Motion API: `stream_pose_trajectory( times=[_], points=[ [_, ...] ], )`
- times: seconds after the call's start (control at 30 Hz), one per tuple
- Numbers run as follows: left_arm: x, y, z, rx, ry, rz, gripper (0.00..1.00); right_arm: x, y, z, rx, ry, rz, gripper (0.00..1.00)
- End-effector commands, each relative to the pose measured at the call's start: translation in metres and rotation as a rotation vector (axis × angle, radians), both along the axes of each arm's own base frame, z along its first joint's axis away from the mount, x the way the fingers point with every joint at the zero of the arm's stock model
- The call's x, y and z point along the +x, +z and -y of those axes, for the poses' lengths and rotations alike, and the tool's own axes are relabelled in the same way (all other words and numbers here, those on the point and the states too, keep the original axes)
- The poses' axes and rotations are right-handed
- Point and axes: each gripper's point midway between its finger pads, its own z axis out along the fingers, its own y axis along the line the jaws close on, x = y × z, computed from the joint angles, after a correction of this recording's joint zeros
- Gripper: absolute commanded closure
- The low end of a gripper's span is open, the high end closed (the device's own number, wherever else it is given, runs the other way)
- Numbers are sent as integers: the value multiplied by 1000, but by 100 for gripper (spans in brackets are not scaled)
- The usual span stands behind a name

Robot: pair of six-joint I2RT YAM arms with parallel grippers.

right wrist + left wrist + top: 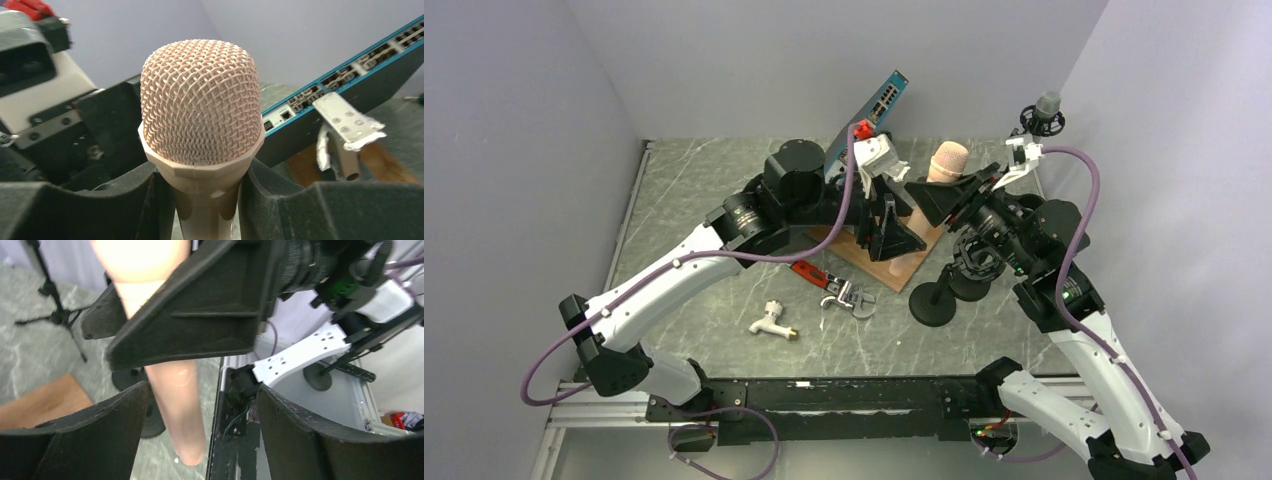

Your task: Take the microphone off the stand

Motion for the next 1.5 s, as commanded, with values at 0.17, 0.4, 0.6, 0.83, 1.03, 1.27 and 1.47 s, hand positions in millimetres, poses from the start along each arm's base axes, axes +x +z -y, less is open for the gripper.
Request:
stream_pose_trajectory(
  times=[0.17,0.4,0.6,0.83,1.03,1.27,1.47],
  points=[
    [21,-33,-2,146,129,-18,41,-31,28,-19,212,205,66,100],
    [22,-35,-3,150,157,-19,78,-32,8,-21,252,230,22,100],
    [28,-27,-19,149,235,29,100,-23,0,-5,169,103,-5,1],
    [42,3,-78,144,470,149,100,-29,6,25,22,-46,79,0],
    [76,19,-191,230,847,254,100,-40,11,64,-46,-211,158,0],
    [116,18,-304,253,1210,329,100,-50,10,93,-64,-325,200,0],
    [168,-31,-365,317,1466,213,100,-56,10,105,-95,-367,202,0]
  ],
)
